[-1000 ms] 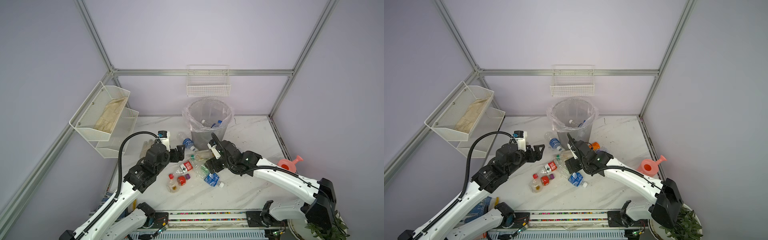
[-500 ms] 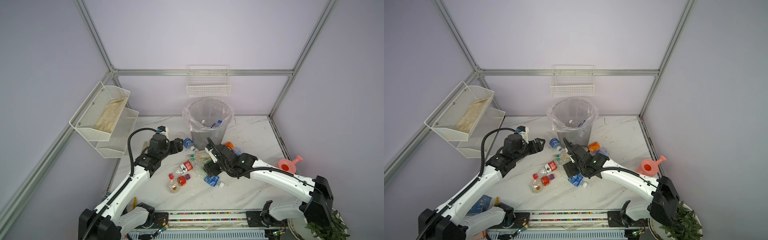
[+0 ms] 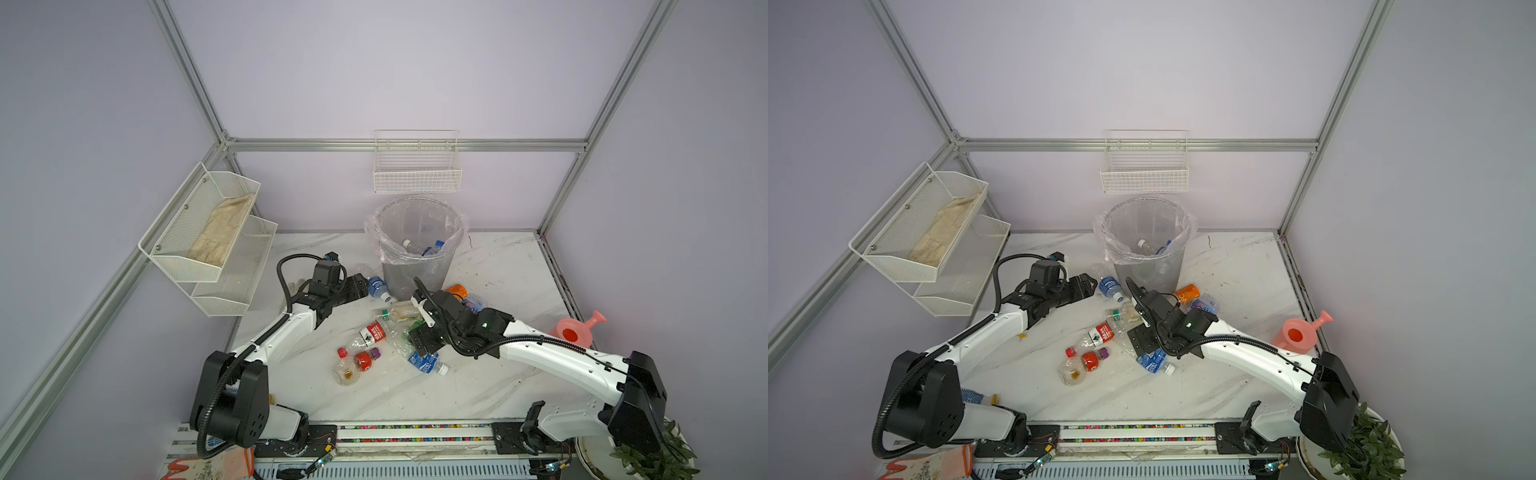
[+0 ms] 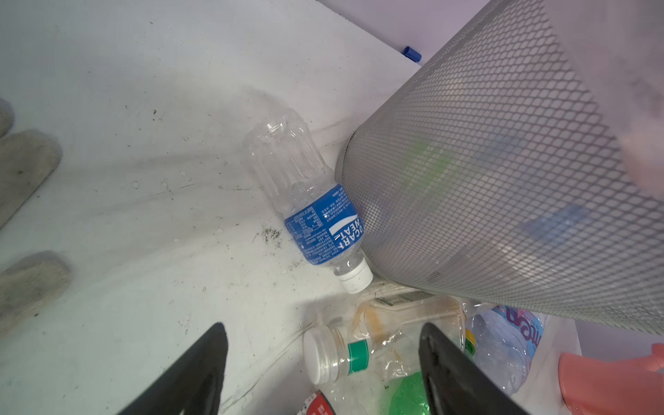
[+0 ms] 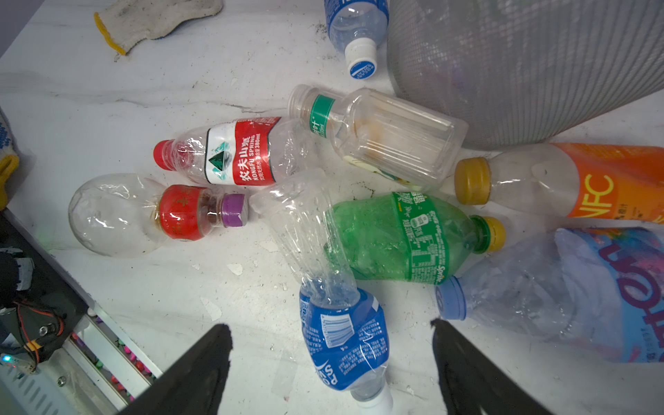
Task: Throw the plastic bottles in the bin
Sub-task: 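Lower the right gripper over a Pocari bottle while the left reaches another, then close the left gripper around the clear Pocari bottle beside the bin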
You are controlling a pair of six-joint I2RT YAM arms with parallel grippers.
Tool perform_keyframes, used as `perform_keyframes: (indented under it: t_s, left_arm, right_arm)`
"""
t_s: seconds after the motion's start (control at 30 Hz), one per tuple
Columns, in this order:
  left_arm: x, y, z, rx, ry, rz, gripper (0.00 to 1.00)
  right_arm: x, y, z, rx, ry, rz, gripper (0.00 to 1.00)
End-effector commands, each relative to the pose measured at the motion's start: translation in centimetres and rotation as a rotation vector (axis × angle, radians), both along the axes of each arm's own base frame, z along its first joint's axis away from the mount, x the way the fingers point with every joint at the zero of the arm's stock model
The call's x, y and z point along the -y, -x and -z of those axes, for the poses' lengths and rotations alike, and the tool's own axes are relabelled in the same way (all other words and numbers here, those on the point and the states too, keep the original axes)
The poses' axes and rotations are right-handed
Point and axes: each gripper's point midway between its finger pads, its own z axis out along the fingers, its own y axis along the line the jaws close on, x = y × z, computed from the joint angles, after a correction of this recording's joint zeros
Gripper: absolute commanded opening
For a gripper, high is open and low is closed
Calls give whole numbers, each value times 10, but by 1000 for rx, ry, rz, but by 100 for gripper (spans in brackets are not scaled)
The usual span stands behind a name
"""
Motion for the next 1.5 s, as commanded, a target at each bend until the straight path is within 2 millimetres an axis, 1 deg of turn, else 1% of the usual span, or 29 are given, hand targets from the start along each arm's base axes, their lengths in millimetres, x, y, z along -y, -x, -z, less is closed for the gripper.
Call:
perform_keyframes:
  t_s: [0.0,0.1,0.27,0.63,0.77,0.93,1.1,1.27,1.47]
  left_arm:
    - [11,-39,-52,135,76,7,81]
    - [18,-52,-43,104,92,15,81]
    - [23,-69,-28,69,95,12,81]
    - [31,-91,-1,15,105,10,79]
    - [32,-96,10,-3,99,5,79]
    - [35,-101,22,-24,97,8,78]
    - [35,-105,32,-41,94,4,77]
    - [35,-107,41,-57,87,-2,76]
    - [33,-108,58,-86,71,-12,73]
  right_arm:
    - [1,0,1,11,4,8,90]
    - [2,1,2,10,6,8,90]
    - [3,1,0,15,-1,9,90]
    - [0,3,-5,22,-22,-4,90]
    - [-3,6,-10,20,-53,-21,91]
    - [-6,11,-27,40,-120,-49,91]
    - [-6,11,-42,69,-157,-56,92]
    - [-9,11,-51,81,-180,-65,92]
    - [-11,14,-61,90,-212,-84,92]
